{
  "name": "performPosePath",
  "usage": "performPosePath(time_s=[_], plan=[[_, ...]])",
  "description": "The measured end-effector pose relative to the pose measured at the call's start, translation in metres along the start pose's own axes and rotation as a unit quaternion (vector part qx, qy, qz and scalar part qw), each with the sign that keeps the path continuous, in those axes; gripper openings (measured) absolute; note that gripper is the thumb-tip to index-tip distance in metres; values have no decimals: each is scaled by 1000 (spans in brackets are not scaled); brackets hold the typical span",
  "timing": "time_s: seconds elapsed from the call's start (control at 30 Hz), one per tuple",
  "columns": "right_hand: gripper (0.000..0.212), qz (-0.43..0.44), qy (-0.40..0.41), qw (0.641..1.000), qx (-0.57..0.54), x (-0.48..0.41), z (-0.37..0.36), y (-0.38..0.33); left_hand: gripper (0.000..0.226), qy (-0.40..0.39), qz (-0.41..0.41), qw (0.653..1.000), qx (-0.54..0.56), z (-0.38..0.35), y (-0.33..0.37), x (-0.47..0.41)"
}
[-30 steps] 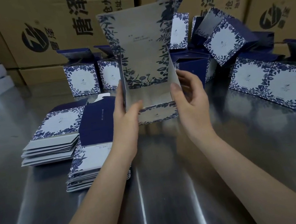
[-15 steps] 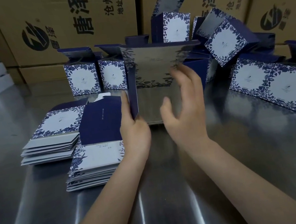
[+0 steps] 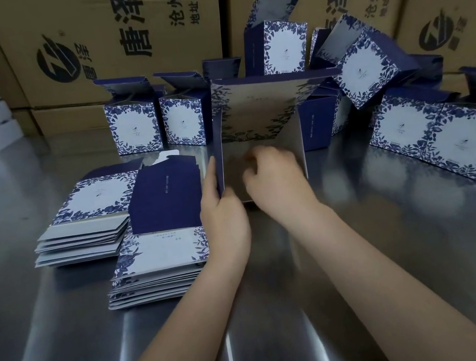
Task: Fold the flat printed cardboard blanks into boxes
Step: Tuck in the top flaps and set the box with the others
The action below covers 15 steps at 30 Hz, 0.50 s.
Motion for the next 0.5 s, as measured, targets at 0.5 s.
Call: performPosePath(time_s=[0.5], plan=[[26,-48,-316,914,250,-48,-49,17,40,38,7,998,54,-6,-9,13]])
Point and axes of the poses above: each hand's wrist, its own x-axis away from the middle knuckle, its own z-axis out of the back of the hand, y = z × x, the point moved 4 cm from there along -x, towards the middle knuckle, and after that the axes turned 3 degrees about -y, right-handed, at the moved point
